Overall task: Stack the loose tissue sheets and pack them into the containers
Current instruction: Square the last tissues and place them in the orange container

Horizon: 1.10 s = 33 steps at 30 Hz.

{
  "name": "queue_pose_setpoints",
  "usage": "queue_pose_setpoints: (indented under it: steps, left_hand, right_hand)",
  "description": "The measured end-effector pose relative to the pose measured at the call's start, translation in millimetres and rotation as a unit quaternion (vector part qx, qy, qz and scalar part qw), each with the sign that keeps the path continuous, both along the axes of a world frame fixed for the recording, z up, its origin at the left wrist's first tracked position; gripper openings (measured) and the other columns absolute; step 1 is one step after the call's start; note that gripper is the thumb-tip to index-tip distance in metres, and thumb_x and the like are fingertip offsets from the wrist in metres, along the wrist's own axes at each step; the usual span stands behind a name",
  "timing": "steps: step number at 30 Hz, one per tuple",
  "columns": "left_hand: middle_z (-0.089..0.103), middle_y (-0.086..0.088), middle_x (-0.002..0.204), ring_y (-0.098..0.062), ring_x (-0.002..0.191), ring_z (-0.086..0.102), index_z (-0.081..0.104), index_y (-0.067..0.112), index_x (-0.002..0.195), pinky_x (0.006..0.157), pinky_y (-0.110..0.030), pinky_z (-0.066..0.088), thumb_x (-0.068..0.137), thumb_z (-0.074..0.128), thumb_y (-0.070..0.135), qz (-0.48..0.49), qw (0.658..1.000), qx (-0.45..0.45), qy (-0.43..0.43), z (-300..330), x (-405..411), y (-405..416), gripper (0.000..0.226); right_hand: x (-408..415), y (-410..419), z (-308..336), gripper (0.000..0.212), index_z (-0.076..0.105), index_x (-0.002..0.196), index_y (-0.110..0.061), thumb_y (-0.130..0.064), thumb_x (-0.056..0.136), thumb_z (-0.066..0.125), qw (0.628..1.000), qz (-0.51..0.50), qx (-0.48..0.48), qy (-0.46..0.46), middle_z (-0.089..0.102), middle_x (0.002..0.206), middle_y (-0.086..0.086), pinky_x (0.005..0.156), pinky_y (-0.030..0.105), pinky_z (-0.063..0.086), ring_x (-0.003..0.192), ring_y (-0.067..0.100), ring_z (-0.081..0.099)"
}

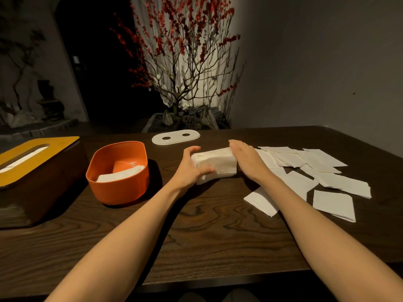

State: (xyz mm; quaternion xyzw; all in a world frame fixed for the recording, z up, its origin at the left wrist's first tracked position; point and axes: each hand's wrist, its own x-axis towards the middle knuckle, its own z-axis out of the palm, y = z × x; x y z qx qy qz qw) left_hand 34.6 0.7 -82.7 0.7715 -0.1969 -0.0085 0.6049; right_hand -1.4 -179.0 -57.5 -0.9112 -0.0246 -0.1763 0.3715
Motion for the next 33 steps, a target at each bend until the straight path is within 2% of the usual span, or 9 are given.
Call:
queue_pose_setpoints:
  steps: [2,5,10,14,20,24,26,29,33]
  left_hand:
    - [0.040,-0.003,0.129,-0.015,0.113,0.047,0.027,0.018,0.138,0.084,-0.017,0.042,0.077,0.079,0.012,0.003,1.000,0.004,-0.006,0,0,0,0.079]
    - [0.040,0.001,0.125,-0.010,0.108,0.048,0.026,0.017,0.138,0.083,-0.015,0.042,0.078,0.079,0.013,0.002,1.000,0.013,-0.009,1,-1,0,0.080]
    - [0.037,0.001,0.127,-0.013,0.115,0.041,0.024,0.016,0.141,0.093,-0.022,0.036,0.078,0.079,0.016,0.013,1.000,0.015,-0.009,1,-3,-2,0.083]
    - [0.040,-0.003,0.128,-0.020,0.120,0.044,0.027,0.017,0.138,0.099,-0.032,0.041,0.079,0.077,0.013,0.035,0.999,0.006,-0.004,0,-2,-2,0.077]
    - [0.039,-0.010,0.135,-0.027,0.127,0.043,0.026,0.018,0.135,0.108,-0.044,0.039,0.079,0.076,0.008,0.025,0.999,0.018,0.010,-1,5,1,0.075]
    - [0.040,-0.013,0.136,-0.027,0.124,0.046,0.015,0.012,0.143,0.106,-0.041,0.042,0.077,0.077,0.005,0.017,0.997,0.025,0.065,2,8,3,0.090]
    - [0.042,-0.012,0.135,-0.027,0.122,0.047,0.011,0.012,0.145,0.105,-0.041,0.043,0.078,0.076,0.004,0.033,0.994,0.014,0.099,2,10,3,0.094]
    - [0.040,-0.014,0.140,-0.029,0.125,0.046,0.002,0.013,0.148,0.108,-0.042,0.040,0.077,0.075,0.002,0.007,0.991,-0.006,0.131,0,11,-1,0.102]
    - [0.038,-0.012,0.141,-0.028,0.127,0.045,0.000,0.019,0.150,0.109,-0.038,0.039,0.077,0.073,-0.002,-0.025,0.991,-0.030,0.129,1,6,-4,0.105]
  right_hand:
    - [4,-1,2,0.048,0.036,0.146,-0.019,-0.040,0.104,0.025,0.993,0.014,0.113,0.026,0.039,0.150,0.002,0.110,0.035,0.028,0.137,0.019,0.035]
    - [9,-2,-3,0.062,0.034,0.147,-0.029,-0.062,0.095,0.031,0.963,0.065,0.231,0.123,0.033,0.154,-0.003,0.118,0.043,0.021,0.140,0.019,0.031]
    - [9,4,-9,0.093,0.021,0.150,-0.039,-0.081,0.072,0.049,0.928,0.179,0.279,0.169,0.019,0.159,-0.008,0.120,0.046,0.015,0.145,0.017,0.020]
    - [6,-3,-5,0.091,0.009,0.150,-0.040,-0.055,0.077,0.063,0.938,0.193,0.247,0.145,0.019,0.158,-0.001,0.118,0.043,0.019,0.144,0.023,0.021]
    - [4,-16,-9,0.104,0.000,0.152,-0.030,-0.019,0.081,0.075,0.973,0.156,0.101,0.139,0.024,0.156,0.005,0.110,0.035,0.032,0.139,0.023,0.032]
    - [7,-16,-12,0.089,0.018,0.151,-0.025,-0.020,0.082,0.074,0.977,0.118,0.131,0.122,0.042,0.146,0.005,0.093,0.028,0.047,0.113,0.013,0.048]
    - [10,-14,-12,0.083,0.027,0.145,-0.024,-0.025,0.079,0.077,0.974,0.122,0.143,0.129,0.045,0.141,0.004,0.088,0.024,0.049,0.112,0.011,0.049]
    - [16,-11,-15,0.095,0.030,0.142,-0.025,-0.049,0.066,0.082,0.970,0.157,0.098,0.156,0.043,0.139,-0.005,0.099,0.026,0.044,0.123,0.013,0.046]
    - [15,-6,-12,0.084,0.029,0.142,-0.024,-0.036,0.076,0.078,0.967,0.172,0.107,0.154,0.038,0.135,-0.010,0.104,0.027,0.038,0.124,0.011,0.041]
